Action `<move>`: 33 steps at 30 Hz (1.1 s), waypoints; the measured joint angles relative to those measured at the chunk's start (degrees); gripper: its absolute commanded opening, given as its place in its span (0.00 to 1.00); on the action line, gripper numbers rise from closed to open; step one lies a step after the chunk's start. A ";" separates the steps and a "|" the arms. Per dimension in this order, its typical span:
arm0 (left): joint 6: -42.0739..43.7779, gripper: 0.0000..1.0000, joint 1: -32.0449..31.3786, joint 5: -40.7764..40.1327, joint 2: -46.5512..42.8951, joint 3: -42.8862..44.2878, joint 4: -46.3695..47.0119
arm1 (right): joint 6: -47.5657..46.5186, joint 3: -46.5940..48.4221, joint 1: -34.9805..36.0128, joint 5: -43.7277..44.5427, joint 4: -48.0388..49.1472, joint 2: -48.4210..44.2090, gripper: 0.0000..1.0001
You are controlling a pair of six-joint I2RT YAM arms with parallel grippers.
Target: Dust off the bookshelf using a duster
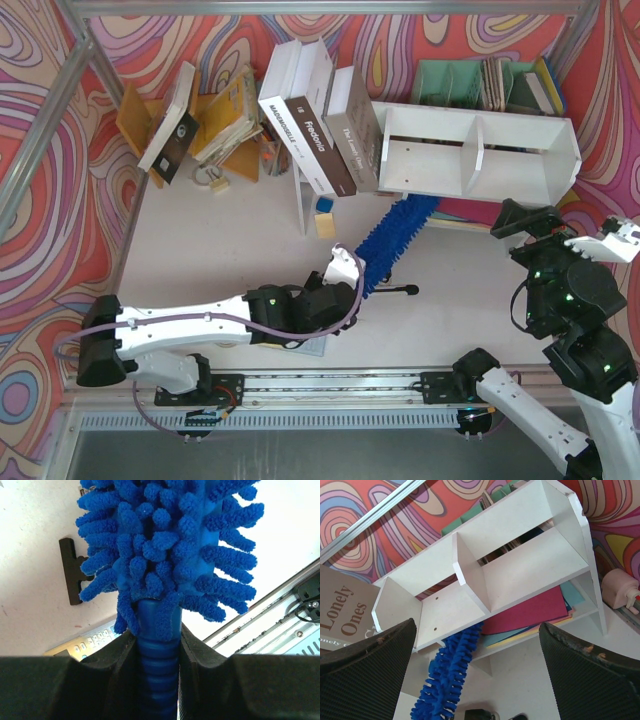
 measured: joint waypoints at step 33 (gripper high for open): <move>11.26 0.00 1.36 15.47 19.63 17.94 8.52 | 0.20 -1.14 0.00 0.17 0.00 -0.17 0.98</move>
